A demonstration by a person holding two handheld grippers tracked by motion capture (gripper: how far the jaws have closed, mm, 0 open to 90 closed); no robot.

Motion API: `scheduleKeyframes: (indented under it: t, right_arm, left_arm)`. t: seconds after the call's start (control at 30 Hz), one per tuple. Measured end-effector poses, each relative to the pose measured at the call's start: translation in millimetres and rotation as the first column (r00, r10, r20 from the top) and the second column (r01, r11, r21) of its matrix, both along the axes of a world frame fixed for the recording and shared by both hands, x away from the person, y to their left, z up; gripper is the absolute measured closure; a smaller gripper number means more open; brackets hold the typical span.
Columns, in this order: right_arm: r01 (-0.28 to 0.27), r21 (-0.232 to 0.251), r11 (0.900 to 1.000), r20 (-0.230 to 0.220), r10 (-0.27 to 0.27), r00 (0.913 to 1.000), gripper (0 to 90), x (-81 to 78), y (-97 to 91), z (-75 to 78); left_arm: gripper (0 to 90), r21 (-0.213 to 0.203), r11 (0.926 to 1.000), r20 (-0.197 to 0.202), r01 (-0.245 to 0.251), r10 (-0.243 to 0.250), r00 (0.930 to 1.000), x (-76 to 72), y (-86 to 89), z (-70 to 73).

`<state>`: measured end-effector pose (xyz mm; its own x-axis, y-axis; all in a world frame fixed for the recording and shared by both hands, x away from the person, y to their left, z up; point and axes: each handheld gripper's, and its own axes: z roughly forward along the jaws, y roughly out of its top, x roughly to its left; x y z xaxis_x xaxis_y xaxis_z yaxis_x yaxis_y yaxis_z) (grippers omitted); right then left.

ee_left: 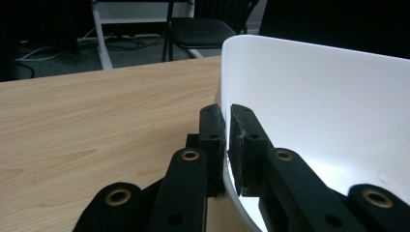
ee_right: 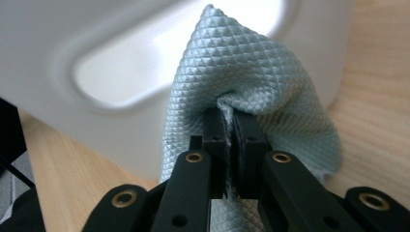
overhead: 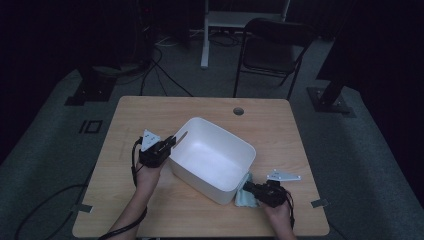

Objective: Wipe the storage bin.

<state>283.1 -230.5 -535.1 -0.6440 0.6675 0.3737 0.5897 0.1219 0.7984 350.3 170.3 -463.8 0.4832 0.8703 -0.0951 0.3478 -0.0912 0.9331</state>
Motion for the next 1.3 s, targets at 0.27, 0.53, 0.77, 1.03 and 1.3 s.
scheduleKeyframes:
  t: [0.27,0.53,0.77,1.03,1.3]
  right_arm:
    - [0.006,0.01,0.9999,-0.014,-0.005,0.9999,85.6,-1.7,0.4,1.7]
    - [-0.027,0.013,0.9996,0.055,0.026,0.9981,85.7,-10.9,3.0,14.2]
    - [-0.008,-0.029,0.9995,-0.012,0.007,0.9999,85.6,-2.9,3.5,-0.9]
    - [-0.056,0.039,0.9977,0.047,0.054,0.9974,85.5,-25.4,2.2,22.6]
    - [-0.027,0.011,0.9996,0.06,0.026,0.9979,85.6,-24.9,7.2,14.1]
  left_arm:
    - [84.6,0.005,0.9998,0.001,-0.017,0.017,0.9999,-0.6,-1.4,0.2]
    - [84.7,0.002,1.0,0.002,-0.007,0.007,1.0,-0.5,-1.1,0.0]
    - [84.6,-0.001,0.9998,0.002,-0.02,0.02,0.9998,-1.1,-1.9,-0.1]
    - [85.0,0.006,0.9997,-0.001,-0.024,0.024,0.9997,-1.6,-6.1,0.2]
    - [84.8,-0.003,1.0,-0.003,-0.01,0.01,1.0,-1.4,-4.7,-0.1]
